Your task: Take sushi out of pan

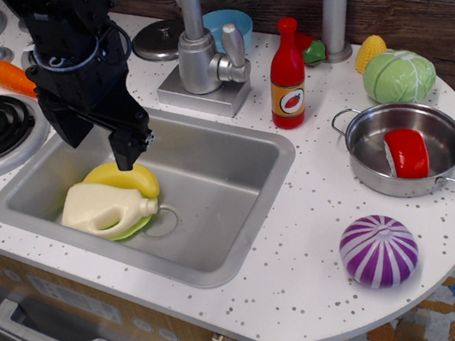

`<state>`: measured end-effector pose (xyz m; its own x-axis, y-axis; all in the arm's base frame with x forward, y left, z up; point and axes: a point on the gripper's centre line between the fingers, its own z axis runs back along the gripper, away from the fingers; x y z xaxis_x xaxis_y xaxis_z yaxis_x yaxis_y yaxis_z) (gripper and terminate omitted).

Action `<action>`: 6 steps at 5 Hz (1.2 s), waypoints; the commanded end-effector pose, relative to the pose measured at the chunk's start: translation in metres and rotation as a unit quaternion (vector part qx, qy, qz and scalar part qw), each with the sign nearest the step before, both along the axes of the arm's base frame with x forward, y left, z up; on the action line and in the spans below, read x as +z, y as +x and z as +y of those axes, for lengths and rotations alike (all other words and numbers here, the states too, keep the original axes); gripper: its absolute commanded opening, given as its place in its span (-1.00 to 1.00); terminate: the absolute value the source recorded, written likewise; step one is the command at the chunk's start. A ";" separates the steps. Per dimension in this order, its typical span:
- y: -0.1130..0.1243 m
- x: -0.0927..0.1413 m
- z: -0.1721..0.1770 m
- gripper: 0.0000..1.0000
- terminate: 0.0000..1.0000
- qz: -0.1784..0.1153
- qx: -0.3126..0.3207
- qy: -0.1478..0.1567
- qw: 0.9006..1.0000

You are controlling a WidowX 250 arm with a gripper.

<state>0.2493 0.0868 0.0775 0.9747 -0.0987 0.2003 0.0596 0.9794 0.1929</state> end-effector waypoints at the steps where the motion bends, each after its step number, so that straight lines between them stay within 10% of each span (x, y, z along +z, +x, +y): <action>1: 0.000 0.000 0.000 1.00 -1.00 0.000 0.000 0.000 1.000; 6: 0.126 0.018 -0.185 1.00 -1.00 -0.026 0.190 -0.087 0.977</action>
<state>0.3704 -0.1045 0.0751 0.9417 0.2839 0.1804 -0.2930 0.9558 0.0250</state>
